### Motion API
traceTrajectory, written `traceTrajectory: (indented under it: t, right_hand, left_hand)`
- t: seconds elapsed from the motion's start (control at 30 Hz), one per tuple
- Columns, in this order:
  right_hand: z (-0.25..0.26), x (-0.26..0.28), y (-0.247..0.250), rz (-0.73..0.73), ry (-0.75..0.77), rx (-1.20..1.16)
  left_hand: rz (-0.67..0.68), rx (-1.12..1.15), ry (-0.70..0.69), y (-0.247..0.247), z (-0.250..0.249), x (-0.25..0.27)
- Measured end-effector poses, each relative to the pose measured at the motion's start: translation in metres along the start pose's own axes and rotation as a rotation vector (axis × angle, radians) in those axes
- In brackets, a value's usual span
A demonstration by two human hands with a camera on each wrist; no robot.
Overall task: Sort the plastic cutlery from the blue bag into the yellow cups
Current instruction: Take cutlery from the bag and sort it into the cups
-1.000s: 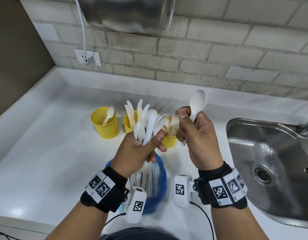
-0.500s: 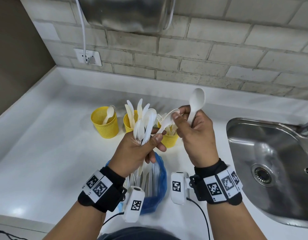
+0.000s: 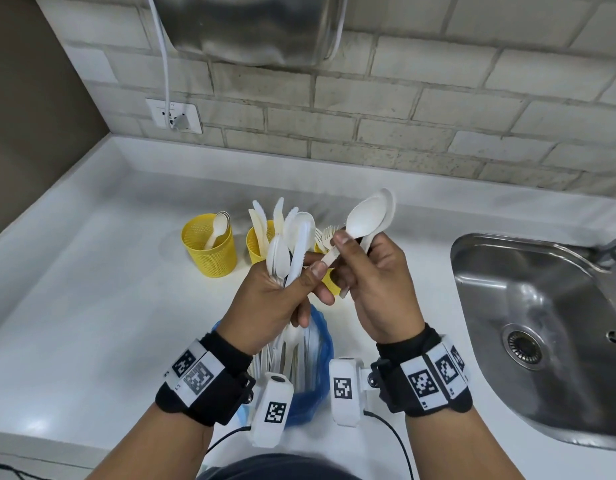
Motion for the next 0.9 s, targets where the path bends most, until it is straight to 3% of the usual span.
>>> traceTrajectory:
  t: [0.13, 0.27, 0.4, 0.53, 0.63, 0.77, 0.9]
  right_hand:
    - [0.011, -0.007, 0.010, -0.149, 0.017, -0.230]
    - [0.026, -0.014, 0.018, -0.171, 0.061, -0.388]
    - [0.024, -0.015, 0.014, -0.115, 0.050, -0.234]
    - [0.015, -0.005, -0.005, 0.059, -0.021, 0.065]
    - [0.016, 0.006, -0.023, 0.175, -0.019, 0.110]
    - [0.020, 0.006, -0.026, 0.128, 0.049, 0.085]
    - [0.023, -0.001, -0.018, -0.071, 0.090, 0.023]
  left_hand:
    - [0.027, 0.000, 0.005, 0.000, 0.002, 0.002]
    - [0.027, -0.013, 0.001, 0.003, 0.001, 0.003]
    - [0.060, 0.040, 0.003, 0.002, -0.003, 0.005]
    - [0.119, 0.033, -0.005, -0.002, -0.008, 0.007]
    - [0.149, 0.016, -0.035, -0.001, -0.011, 0.008]
    - [0.186, -0.051, -0.052, 0.002, -0.012, 0.010]
    - [0.202, -0.119, -0.018, 0.005, -0.011, 0.013]
Point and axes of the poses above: each hand's wrist, its own x-axis away from the middle knuckle, its own y-axis out of the back of the hand, z = x × y, the point moved 6 cm from there along -x, towards the middle knuckle, and after that the axes turned 11 degrees about -x, right-handed, at the moved point
